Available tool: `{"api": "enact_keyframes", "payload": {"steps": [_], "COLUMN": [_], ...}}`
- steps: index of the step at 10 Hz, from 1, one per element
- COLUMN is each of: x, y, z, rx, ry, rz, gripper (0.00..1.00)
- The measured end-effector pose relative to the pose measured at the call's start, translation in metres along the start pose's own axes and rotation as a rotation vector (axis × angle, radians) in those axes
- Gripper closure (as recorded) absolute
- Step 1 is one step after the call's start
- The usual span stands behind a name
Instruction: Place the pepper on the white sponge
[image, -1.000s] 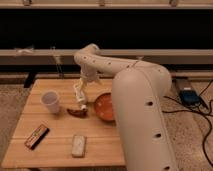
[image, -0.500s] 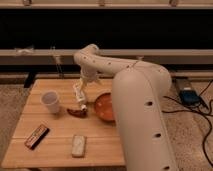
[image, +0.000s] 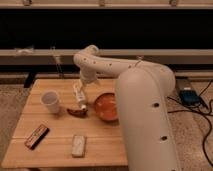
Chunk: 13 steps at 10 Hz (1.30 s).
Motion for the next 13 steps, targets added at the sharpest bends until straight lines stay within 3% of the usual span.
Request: {"api": "enact_keyframes", "payload": {"steps": [3, 5, 8, 10, 13], "x": [-0.037, -0.064, -0.097, -0.1, -0.083], "y": [-0.056, -0.092, -0.143, -0.165, -0.174], "z": [-0.009, -0.01, -0.001, 0.02, 0.052], "rx": [0.027, 0.034, 0.041, 0.05, 0.066], "ry": [0.016, 0.009, -0.017, -0.041, -0.072], "rz": [-0.112, -0.186, -0.35, -0.45, -0.541], "gripper": [0.2, 0.2, 0.2, 0.2, 0.2]}}
